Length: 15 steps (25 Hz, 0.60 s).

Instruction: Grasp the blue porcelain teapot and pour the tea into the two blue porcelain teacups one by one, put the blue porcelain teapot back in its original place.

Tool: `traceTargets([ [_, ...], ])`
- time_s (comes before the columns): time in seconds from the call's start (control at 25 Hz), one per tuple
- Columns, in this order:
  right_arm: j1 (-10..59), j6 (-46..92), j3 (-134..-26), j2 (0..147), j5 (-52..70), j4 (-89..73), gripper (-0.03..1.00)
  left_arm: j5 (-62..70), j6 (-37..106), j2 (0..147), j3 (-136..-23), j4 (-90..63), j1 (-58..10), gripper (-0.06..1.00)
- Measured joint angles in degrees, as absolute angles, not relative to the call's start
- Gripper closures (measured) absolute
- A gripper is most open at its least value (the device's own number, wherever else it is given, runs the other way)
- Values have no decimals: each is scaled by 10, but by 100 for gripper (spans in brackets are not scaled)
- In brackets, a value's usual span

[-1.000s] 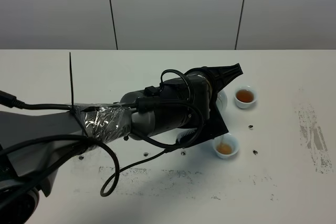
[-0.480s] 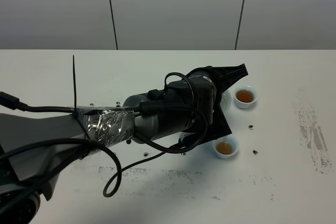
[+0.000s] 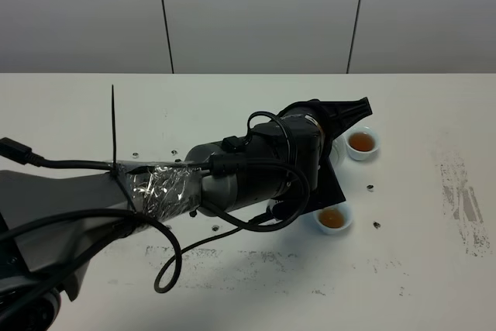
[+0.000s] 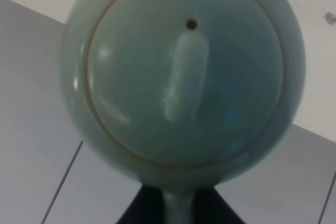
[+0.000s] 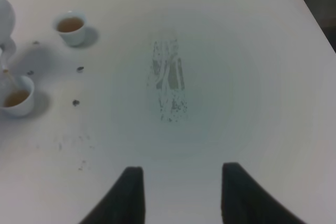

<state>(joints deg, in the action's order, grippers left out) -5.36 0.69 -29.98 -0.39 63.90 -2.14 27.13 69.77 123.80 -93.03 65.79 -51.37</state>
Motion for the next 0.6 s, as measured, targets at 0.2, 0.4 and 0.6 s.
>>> traceTargets([
  [0.2,-54,7,-300,-4,639,-21,61,270,697,1238,-930,665,-514,83],
  [0.4,-54,7,-300,-4,639,-21,61,270,697,1243,-930,677,-514,83],
  [0.6,-54,7,-300,-4,639,-21,61,266,697,1244,-930,679,-514,83],
])
